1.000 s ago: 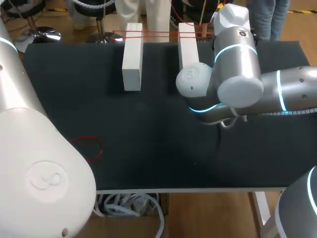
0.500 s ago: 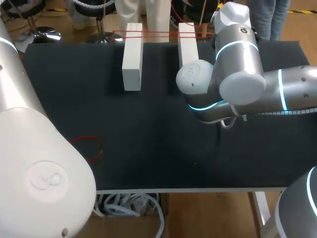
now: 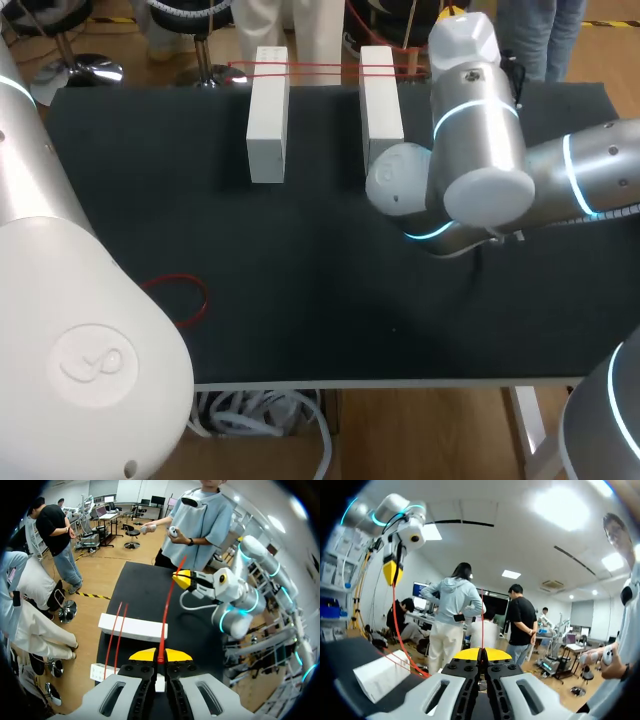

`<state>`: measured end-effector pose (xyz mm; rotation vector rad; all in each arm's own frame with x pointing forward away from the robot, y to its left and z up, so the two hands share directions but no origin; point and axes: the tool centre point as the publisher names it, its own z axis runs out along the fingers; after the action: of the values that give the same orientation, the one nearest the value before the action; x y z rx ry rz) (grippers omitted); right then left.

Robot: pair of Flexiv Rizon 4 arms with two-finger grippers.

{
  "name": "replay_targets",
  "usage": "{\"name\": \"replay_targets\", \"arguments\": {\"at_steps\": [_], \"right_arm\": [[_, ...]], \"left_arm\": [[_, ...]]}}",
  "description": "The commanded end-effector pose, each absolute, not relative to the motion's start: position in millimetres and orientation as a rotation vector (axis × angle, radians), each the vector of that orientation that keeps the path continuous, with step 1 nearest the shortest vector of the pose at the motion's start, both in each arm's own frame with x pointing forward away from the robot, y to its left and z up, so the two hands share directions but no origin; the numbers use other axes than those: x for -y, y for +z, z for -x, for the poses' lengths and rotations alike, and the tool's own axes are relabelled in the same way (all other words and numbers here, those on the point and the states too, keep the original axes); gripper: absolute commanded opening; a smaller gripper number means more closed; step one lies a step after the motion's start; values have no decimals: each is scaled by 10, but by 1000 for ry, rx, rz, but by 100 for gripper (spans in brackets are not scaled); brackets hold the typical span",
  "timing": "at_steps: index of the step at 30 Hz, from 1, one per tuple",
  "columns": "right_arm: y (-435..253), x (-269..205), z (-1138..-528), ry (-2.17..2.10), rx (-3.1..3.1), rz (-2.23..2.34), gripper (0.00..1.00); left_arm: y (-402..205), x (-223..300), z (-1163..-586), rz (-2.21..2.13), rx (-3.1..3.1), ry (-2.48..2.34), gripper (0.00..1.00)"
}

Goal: Grab the tape and strap the tape.

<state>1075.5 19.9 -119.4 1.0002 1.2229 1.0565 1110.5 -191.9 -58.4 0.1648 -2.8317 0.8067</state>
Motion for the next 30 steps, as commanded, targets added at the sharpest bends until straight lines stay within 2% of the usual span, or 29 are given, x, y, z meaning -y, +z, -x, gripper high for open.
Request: {"name": "replay_targets", "arguments": {"at_steps": [1,14,30], "right_arm": [[-1239,-340,-10804,984,-1238,-985,0],[-1121,-522,-10760,763,-1382,-1005,0],[-753,-476,-10766,783,-1425,-896,0]], "left_arm": [[-566,1927,-11124,-164,2829,796,0],[-566,1927,-11124,-164,2829,796,0],[-566,1927,-11124,-164,2829,796,0]]}}
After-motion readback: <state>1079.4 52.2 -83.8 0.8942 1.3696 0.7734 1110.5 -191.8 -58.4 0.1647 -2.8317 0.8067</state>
